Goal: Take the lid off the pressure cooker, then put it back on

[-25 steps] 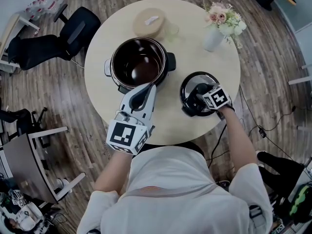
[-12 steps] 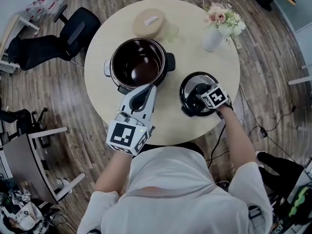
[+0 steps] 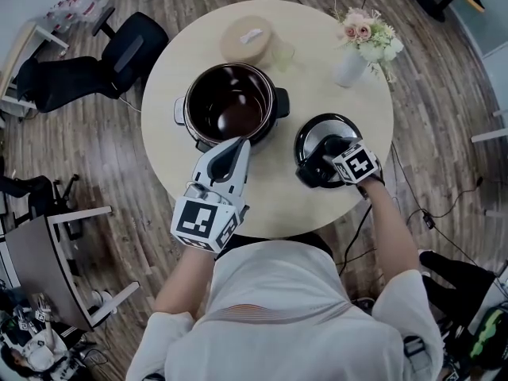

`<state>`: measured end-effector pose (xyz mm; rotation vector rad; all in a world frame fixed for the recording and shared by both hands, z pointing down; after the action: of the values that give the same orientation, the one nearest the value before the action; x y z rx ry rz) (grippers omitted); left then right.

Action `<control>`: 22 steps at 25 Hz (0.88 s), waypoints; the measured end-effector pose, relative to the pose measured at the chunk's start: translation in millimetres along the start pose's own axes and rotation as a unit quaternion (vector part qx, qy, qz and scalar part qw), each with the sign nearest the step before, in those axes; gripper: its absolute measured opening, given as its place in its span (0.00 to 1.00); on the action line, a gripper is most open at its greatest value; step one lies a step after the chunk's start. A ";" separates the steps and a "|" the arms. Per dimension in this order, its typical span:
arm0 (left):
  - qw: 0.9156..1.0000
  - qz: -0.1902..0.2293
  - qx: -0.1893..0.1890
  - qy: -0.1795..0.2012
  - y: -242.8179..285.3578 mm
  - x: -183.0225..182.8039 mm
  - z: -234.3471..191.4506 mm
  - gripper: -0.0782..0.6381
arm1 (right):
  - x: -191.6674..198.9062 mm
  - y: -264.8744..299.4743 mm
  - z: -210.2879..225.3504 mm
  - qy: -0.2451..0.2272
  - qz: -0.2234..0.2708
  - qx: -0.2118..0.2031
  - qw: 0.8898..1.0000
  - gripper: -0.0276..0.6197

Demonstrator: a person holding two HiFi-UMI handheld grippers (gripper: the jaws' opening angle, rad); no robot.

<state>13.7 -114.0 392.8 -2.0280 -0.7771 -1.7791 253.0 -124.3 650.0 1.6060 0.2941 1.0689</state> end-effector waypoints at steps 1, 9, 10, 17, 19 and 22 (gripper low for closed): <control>1.000 0.002 -0.001 -0.001 -0.1 -0.6 -0.9 0.12 | -3.8 -5.4 0.6 -0.001 0.004 0.000 1.000 0.48; 1.000 0.018 -0.002 -0.007 -5.8 -5.5 -6.7 0.12 | -44.2 -71.4 -0.5 -0.024 0.018 0.000 1.000 0.48; 1.000 0.019 -0.003 -0.009 -6.9 -5.7 -8.2 0.12 | -49.6 -81.6 -1.9 -0.027 0.018 -0.002 0.999 0.48; 0.999 0.039 -0.011 -0.014 -14.5 -7.9 -19.9 0.12 | -106.5 -141.5 -7.9 -0.054 0.042 -0.015 0.998 0.48; 0.999 0.044 -0.018 -0.015 -19.1 -9.3 -25.0 0.12 | -129.3 -157.0 -10.2 -0.066 0.050 -0.016 0.996 0.47; 0.998 0.051 -0.031 -0.013 -27.8 -12.9 -34.9 0.12 | -166.7 -179.3 -15.6 -0.089 0.061 -0.011 0.994 0.47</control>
<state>-31.7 -114.4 383.0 -2.0948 -0.6216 -1.7442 209.0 -166.2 412.4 1.7035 0.0653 1.0092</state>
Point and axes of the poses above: the fingertips, and each gripper's own axes: y forward along the fingers, z to its right, x out of its underside, the point moved 1 cm from there along -y, backward along the fingers, and after that the axes turned 5 degrees about z, right-handed, at the moved point
